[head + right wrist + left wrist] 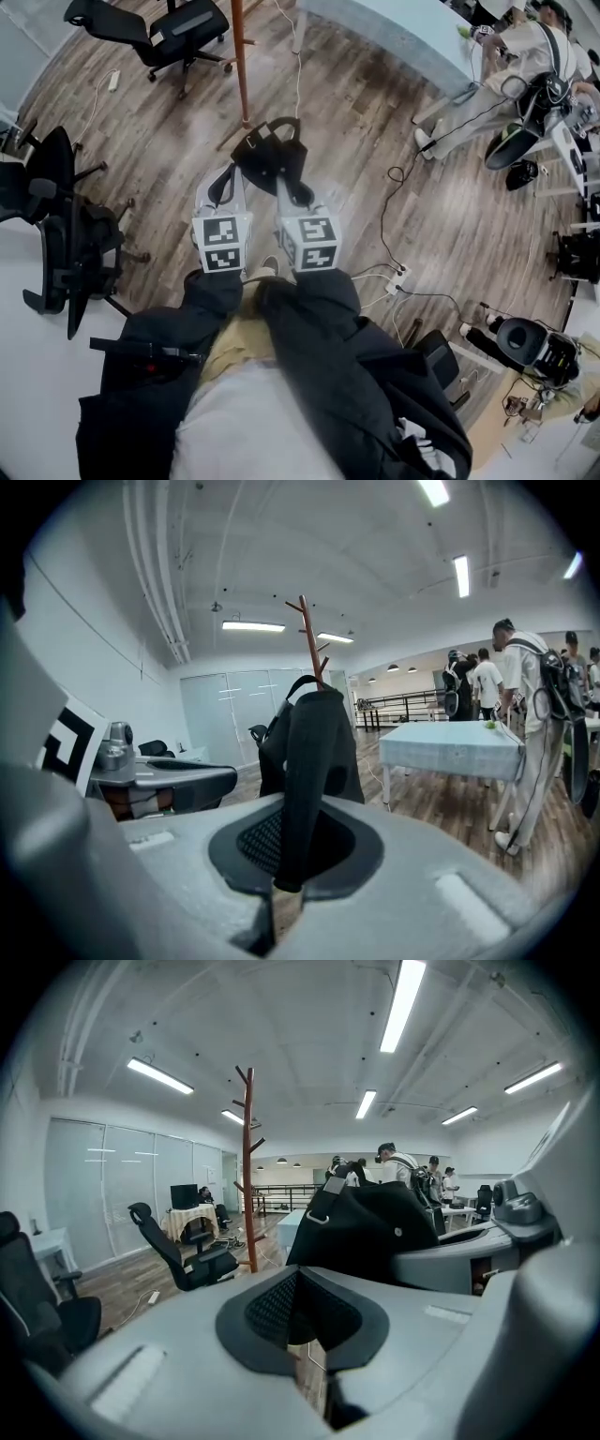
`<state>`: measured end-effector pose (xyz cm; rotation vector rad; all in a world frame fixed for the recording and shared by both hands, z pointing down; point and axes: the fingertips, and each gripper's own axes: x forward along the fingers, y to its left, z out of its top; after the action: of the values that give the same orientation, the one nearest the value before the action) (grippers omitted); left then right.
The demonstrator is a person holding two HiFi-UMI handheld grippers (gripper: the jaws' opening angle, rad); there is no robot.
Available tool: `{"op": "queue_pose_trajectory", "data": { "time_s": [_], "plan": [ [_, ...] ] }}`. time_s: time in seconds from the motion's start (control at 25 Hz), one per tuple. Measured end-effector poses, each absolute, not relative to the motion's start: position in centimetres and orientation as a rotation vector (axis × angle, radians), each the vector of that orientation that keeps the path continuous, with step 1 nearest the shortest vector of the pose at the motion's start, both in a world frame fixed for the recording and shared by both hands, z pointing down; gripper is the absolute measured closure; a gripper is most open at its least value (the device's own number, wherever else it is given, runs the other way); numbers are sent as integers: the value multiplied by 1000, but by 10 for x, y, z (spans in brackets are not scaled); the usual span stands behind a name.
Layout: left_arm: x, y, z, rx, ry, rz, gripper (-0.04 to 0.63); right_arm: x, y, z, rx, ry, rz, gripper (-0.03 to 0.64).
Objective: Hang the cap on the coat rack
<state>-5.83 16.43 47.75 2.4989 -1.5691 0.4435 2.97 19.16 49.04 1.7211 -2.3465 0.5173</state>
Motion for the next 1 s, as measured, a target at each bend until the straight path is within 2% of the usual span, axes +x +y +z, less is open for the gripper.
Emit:
{"op": "queue_pose_trajectory", "data": {
  "time_s": [0.4, 1.0],
  "plan": [
    [-90, 152, 503, 2397, -1625, 488, 601, 18, 168, 509, 1669, -2356, 576, 607],
    [-93, 27, 479, 2475, -1563, 369, 601, 12, 57, 477, 1761, -2323, 453, 607]
  ]
}}
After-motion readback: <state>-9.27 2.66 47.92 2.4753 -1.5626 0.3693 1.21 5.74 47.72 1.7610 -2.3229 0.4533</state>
